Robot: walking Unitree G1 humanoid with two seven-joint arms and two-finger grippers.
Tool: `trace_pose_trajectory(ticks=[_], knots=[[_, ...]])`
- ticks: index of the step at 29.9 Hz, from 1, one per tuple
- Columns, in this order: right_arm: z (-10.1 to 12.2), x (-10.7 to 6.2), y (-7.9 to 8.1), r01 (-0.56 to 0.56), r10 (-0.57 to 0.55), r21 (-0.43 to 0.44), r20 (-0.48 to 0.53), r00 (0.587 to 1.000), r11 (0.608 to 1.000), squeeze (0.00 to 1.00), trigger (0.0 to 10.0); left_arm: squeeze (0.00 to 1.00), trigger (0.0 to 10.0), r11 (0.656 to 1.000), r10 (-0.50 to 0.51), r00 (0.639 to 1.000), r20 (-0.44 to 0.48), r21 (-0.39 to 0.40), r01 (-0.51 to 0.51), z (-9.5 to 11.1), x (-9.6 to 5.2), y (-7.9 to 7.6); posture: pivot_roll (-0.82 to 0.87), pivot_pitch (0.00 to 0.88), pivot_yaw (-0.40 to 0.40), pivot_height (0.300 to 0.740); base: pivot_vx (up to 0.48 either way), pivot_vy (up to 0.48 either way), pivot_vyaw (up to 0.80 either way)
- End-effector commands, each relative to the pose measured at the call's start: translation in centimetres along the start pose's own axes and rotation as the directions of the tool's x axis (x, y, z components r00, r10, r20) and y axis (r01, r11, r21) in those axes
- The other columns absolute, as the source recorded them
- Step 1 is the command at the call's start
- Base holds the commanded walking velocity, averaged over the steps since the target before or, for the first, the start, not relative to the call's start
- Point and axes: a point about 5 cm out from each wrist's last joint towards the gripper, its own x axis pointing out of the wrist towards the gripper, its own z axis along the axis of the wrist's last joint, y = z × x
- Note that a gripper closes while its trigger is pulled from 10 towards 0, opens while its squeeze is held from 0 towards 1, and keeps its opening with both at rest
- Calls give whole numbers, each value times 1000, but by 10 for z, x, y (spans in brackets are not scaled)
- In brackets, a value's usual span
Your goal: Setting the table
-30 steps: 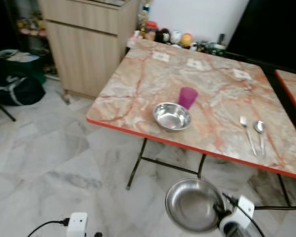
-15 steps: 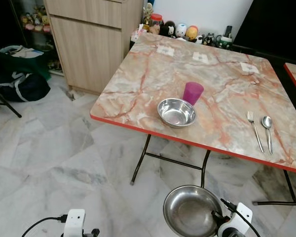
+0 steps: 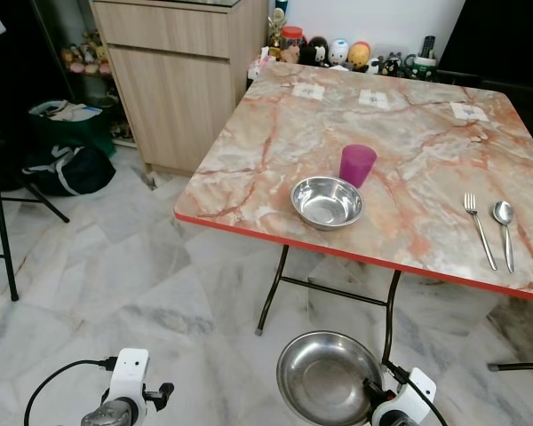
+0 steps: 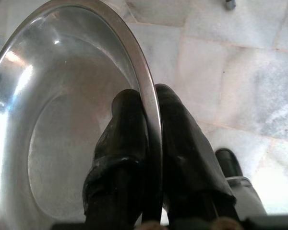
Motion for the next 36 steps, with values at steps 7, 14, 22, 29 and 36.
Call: trace_pose_trajectory(ticks=[7, 14, 22, 29, 36], knots=[[23, 0, -8, 9, -19, 82, 118, 993, 997, 0, 10000, 0, 10000, 999, -32, 999, -1, 14, 32, 4, 4, -16, 206, 0, -34, 740, 0, 0, 0], [23, -1, -11, 3, -8, 47, 115, 993, 999, 0, 10000, 0, 10000, 998, -54, 998, -28, 27, 54, -3, 4, -26, 184, 3, 21, 740, 0, 0, 0], [15, -4, -19, 17, -27, 94, 112, 993, 995, 0, 10000, 0, 10000, 999, -4, 1000, -19, -44, 3, -6, 2, -14, 165, 15, 0, 740, 0, 0, 0], [9, -6, -22, 8, -9, 21, 63, 998, 1000, 0, 10000, 0, 10000, 997, 17, 1000, -20, -76, -18, -14, 0, -15, 193, 40, -64, 740, 0, 0, 0], [12, -7, -23, 6, -22, 123, 128, 992, 992, 0, 10000, 0, 10000, 995, 49, 999, -13, -92, -50, -19, -4, -6, 208, 38, -60, 740, 0, 0, 0]])
